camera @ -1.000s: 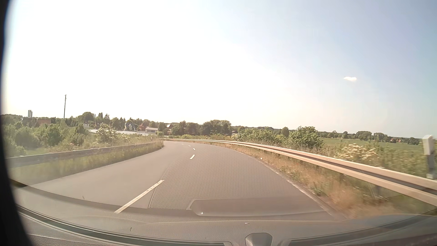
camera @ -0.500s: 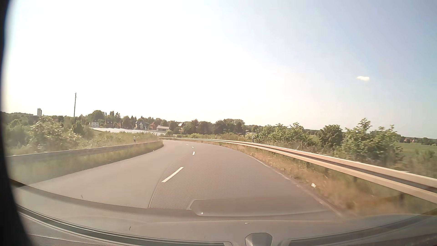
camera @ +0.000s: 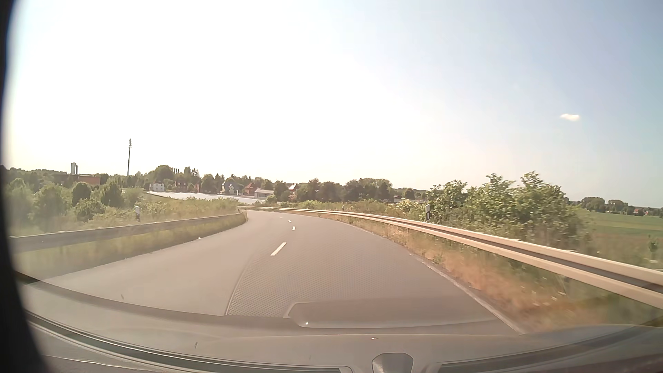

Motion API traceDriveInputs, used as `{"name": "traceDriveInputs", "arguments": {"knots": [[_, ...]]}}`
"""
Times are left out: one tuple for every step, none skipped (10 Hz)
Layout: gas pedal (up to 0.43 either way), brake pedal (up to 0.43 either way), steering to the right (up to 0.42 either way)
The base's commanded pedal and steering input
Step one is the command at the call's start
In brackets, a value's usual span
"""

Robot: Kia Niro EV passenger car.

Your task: Follow the waypoints while adhering to traffic rules and regulations

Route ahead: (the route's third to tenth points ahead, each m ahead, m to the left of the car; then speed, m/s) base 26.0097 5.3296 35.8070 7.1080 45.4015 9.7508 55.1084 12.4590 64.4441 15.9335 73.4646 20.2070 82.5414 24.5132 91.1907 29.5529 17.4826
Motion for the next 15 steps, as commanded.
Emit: {"name": "traceDriveInputs", "arguments": {"knots": [[0.098, 0.006, -0.025], [0.098, 0.006, -0.025], [0.098, 0.006, -0.025], [0.098, 0.006, -0.025], [0.098, 0.006, -0.025], [0.098, 0.006, -0.025], [0.098, 0.006, -0.025], [0.098, 0.006, -0.026], [0.098, 0.006, -0.029], [0.098, 0.006, -0.030], [0.098, 0.006, -0.030], [0.098, 0.006, -0.030], [0.098, 0.006, -0.030], [0.098, 0.006, -0.030], [0.098, 0.006, -0.030]]}}
